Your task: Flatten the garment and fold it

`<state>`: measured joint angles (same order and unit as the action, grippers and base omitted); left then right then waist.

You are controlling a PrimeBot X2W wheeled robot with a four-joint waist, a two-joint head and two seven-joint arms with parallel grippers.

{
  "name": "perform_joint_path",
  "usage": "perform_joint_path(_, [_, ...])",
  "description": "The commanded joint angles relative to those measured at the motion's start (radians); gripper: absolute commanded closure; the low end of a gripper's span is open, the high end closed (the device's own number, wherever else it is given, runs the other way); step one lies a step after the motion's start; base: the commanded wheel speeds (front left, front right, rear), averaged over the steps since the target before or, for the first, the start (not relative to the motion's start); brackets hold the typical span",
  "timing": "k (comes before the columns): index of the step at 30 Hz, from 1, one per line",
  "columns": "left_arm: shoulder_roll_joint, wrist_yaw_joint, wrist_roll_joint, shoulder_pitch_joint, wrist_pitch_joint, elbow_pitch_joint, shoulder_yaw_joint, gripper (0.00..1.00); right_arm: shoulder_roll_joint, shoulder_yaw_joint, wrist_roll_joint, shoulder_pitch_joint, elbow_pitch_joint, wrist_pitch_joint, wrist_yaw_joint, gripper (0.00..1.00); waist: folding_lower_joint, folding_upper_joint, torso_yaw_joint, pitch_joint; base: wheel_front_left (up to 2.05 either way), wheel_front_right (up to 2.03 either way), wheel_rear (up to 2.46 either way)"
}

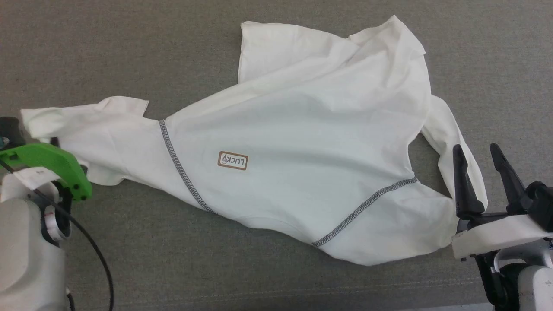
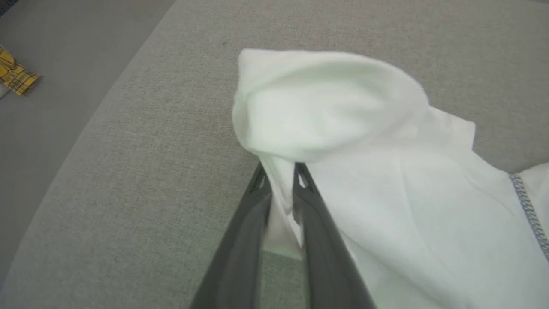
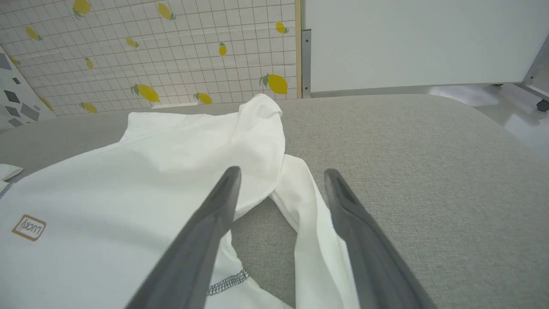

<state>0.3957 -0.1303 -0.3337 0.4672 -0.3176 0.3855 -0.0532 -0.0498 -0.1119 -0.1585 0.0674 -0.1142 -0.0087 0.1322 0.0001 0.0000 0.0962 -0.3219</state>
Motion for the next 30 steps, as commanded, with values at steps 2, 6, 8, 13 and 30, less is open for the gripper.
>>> perform_joint_path(2, [-0.032, 0.016, -0.021, -0.034, 0.053, -0.001, -0.001, 0.0, 0.0, -0.006, 0.004, 0.013, 0.007, 0.006, -0.002, 0.0, -0.0001, 0.0, -0.01, 0.017, 0.0, 0.0, 0.0])
perform_joint_path(6, [-0.111, 0.034, -0.065, -0.1, 0.204, -0.054, -0.017, 0.0, 0.0, -0.024, 0.007, 0.007, 0.016, 0.016, -0.002, 0.0, -0.0001, 0.0, -0.025, 0.05, 0.0, 0.0, 0.0])
perform_joint_path(8, [-0.153, 0.044, -0.075, -0.141, 0.302, -0.098, -0.019, 0.0, 0.0, -0.027, 0.008, 0.003, 0.025, 0.031, -0.002, 0.0, -0.0001, 0.0, -0.034, 0.068, 0.0, 0.0, 0.0])
perform_joint_path(13, [-0.236, 0.071, -0.057, -0.236, 0.511, -0.194, 0.018, 0.0, 0.0, -0.028, -0.009, 0.023, 0.085, 0.131, -0.002, 0.0, -0.0001, 0.0, -0.06, 0.095, 0.0, 0.0, 0.0])
perform_joint_path(30, [-0.337, 0.09, 0.031, -0.256, 0.579, -0.322, 0.084, 0.0, 0.0, -0.165, 0.037, 0.42, 0.489, 0.616, -0.002, 0.0, -0.0001, 0.0, -0.178, 0.007, 0.0, 0.0, 0.0])
